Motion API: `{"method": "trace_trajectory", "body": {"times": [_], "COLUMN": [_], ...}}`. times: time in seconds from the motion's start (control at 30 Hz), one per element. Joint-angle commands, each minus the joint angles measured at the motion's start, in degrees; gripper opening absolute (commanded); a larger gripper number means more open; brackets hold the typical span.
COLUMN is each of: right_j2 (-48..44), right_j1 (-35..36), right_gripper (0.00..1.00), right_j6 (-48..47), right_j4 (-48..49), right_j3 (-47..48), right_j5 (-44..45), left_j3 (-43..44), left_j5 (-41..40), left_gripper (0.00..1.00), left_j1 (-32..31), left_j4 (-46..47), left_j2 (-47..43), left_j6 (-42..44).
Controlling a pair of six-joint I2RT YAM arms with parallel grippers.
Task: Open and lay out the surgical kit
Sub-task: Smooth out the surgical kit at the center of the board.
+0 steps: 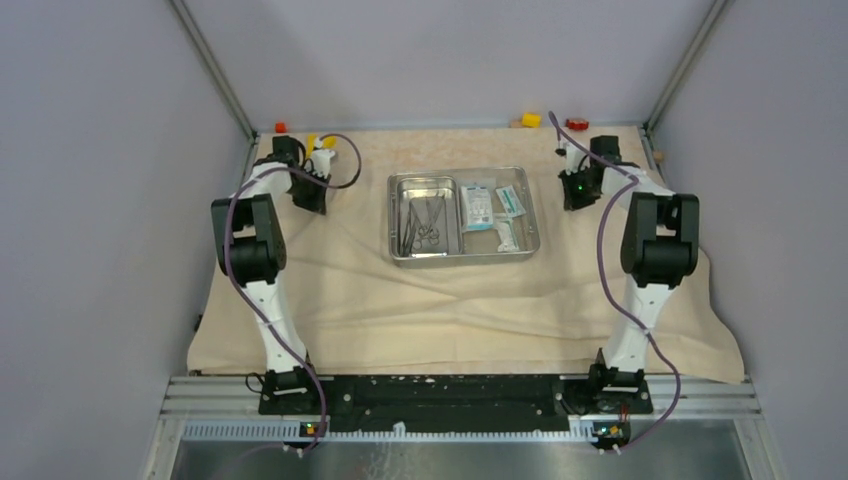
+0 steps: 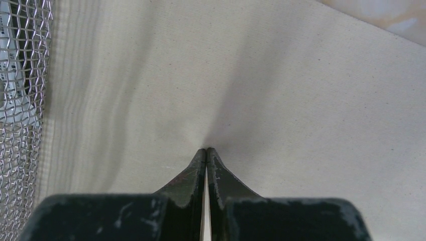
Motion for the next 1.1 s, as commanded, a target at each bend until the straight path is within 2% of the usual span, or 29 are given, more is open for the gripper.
{"method": "trace_trajectory", "body": {"times": [0.0, 0.67, 1.07], "right_j2": [4.63, 12.16, 13.67], "right_j1": [-0.03, -2.15, -2.09], "right_gripper": [0.00, 0.00, 0.00], "right_j6": [0.54, 4.25, 4.98], "right_j4": [-0.59, -3.60, -3.91], "right_j3": [2.62, 13.05, 15.18], "right_j5": [4.15, 4.98, 6.16], "left_j3": [1.69, 21.12, 24.14], "left_j5": [-3.11, -7.36, -10.34], "left_gripper": [0.00, 0.00, 0.00], "left_j1": [-0.28, -0.22, -0.22], "left_j4": [-1.23, -4.84, -2.93], "left_j2": [6.07, 18.10, 20.67], "left_j6": [-1.04, -4.82, -5.45]}}
